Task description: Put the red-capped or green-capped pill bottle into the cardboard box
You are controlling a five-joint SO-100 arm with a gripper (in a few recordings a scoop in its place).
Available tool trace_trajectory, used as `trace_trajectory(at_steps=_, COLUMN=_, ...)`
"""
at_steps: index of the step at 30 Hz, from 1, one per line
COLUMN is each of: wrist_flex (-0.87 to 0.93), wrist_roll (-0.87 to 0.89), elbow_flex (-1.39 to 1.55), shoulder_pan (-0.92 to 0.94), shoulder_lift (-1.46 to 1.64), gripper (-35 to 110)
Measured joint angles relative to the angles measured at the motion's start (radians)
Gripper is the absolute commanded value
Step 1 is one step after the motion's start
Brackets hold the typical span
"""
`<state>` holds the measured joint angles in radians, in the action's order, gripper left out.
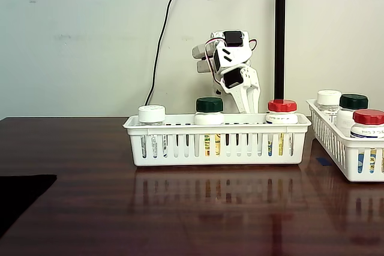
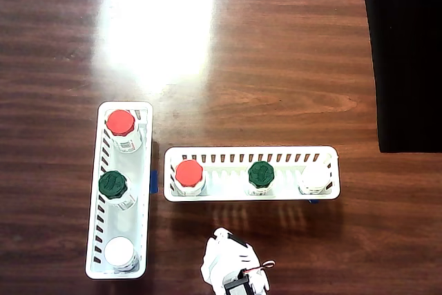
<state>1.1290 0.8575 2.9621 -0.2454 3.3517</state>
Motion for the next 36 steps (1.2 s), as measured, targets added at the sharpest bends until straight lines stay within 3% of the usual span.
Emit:
trace_trajectory(at_steps=2, wrist_flex=-0.005, wrist_roll=0.066, elbow_flex=0.000, shoulder_pan=0.003, shoulder_lift=0.000, gripper=6)
trace_trajectory(at_steps=9, wrist_flex=-0.190, wrist_roll=0.884, elbow_flex=0.000, shoulder_pan=0.367, shoulder_lift=0.000, gripper=6)
trace_trajectory(at_steps=12, wrist_flex=-0.199, wrist_roll=1.058, elbow_flex=0.000, shoulder_pan=0.410, shoulder_lift=0.000, gripper=6)
trace_trajectory(at_steps=19, wrist_flex=-0.199, wrist_roll=1.127, elbow_flex=0.000, shoulder_pan=0.423, shoulder_lift=0.000, gripper=6)
trace_trajectory(at_steps=36, wrist_flex=-0.281, wrist_roll=1.100, elbow_flex=0.000, shoulder_pan=0.454, shoulder_lift=0.000, gripper=6)
